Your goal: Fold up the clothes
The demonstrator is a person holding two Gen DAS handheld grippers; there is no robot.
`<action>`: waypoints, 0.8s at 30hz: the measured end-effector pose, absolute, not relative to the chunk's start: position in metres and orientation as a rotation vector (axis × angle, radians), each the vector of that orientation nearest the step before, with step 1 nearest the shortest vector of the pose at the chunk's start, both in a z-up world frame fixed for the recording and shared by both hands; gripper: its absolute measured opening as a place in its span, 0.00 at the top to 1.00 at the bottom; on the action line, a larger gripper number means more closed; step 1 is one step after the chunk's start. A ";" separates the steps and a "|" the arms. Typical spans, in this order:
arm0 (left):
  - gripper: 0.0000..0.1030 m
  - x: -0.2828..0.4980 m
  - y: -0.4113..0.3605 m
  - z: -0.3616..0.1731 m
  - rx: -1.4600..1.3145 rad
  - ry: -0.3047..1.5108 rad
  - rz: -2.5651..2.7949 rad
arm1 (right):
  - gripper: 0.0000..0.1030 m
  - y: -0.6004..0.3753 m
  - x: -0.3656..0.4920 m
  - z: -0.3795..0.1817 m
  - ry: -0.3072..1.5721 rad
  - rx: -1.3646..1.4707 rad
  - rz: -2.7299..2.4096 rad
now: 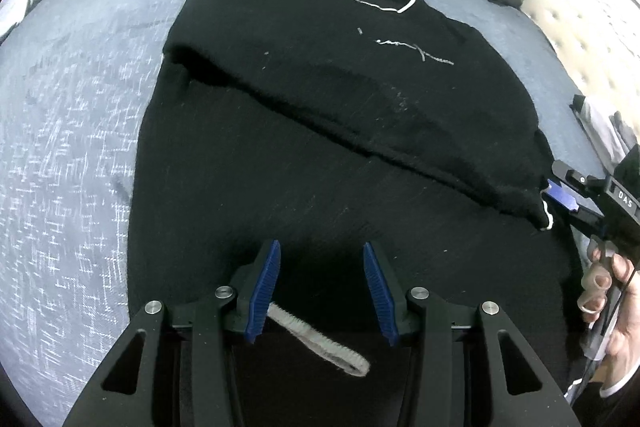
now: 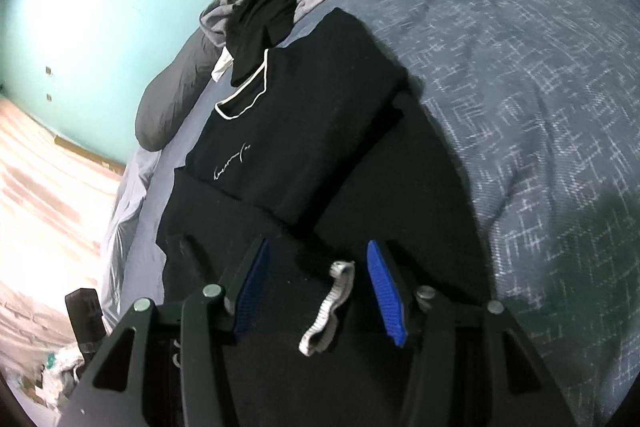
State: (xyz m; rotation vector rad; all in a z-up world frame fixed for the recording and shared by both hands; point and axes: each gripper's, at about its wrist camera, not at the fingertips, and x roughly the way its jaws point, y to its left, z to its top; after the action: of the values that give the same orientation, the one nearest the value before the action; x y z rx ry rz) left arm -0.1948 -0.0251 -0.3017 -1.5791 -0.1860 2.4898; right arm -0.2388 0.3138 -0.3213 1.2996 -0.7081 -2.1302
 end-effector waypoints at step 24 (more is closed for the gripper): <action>0.54 -0.209 -0.082 -0.285 -1.559 -0.254 2.673 | 0.96 0.335 -0.195 -0.261 -0.849 1.165 -2.039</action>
State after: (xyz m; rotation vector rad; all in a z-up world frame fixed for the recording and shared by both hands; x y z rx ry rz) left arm -0.2087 -0.0818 -0.2846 -1.5588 -0.2542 2.6726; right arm -0.1955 0.3347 -0.2606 1.1648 -0.8493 -2.0389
